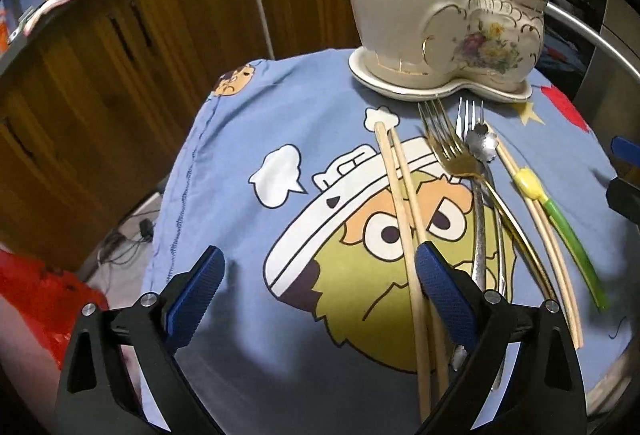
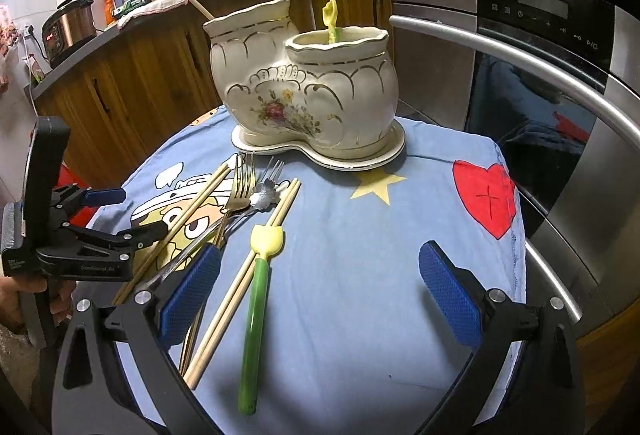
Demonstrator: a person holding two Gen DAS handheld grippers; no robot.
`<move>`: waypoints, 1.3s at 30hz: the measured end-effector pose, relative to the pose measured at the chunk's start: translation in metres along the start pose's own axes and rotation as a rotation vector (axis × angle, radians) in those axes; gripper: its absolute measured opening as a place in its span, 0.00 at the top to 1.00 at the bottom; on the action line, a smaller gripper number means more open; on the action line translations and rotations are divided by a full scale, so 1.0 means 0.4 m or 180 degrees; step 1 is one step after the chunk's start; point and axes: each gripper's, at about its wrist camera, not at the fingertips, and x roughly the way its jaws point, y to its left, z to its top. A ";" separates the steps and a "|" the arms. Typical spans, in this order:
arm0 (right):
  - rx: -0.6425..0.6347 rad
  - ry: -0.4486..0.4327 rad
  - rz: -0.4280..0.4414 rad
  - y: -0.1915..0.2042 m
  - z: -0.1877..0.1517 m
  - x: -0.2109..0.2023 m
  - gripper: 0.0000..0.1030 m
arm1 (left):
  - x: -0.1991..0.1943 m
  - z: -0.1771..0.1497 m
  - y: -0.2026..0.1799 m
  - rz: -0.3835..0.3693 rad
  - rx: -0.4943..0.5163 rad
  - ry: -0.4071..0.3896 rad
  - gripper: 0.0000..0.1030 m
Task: Organize utensils
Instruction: 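Open both tools and move them back over the remaining utensils, then grasp a second wooden chopstick with the left tool while the right tool grasps the green tulip spoon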
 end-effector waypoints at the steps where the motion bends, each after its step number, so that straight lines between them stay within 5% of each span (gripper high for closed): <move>1: -0.0010 0.0005 -0.0004 0.001 -0.001 0.000 0.05 | 0.001 0.000 0.000 -0.0009 0.0001 0.0002 0.07; 6: -0.0092 0.0090 -0.0050 0.008 -0.005 0.007 0.05 | 0.002 0.007 -0.021 -0.0045 0.0133 0.0052 0.17; 11: -0.0214 0.0225 -0.0061 0.014 -0.011 0.023 0.06 | -0.017 0.006 -0.047 -0.0223 0.0307 0.0103 0.47; 15: -0.0248 0.0427 0.0034 0.026 -0.020 0.045 0.26 | -0.022 0.007 -0.064 -0.0335 0.0369 0.0113 0.65; 27: -0.0472 0.0818 0.0270 0.078 -0.029 0.079 0.80 | -0.023 0.009 -0.064 -0.0421 0.0398 0.0121 0.77; 35: -0.0632 0.0875 0.0210 0.100 -0.015 0.101 0.81 | -0.008 0.016 -0.055 -0.0433 0.0335 0.0139 0.77; 39: -0.0621 0.0851 0.0200 0.097 -0.012 0.106 0.89 | -0.006 0.012 -0.057 -0.0439 0.0335 0.0134 0.87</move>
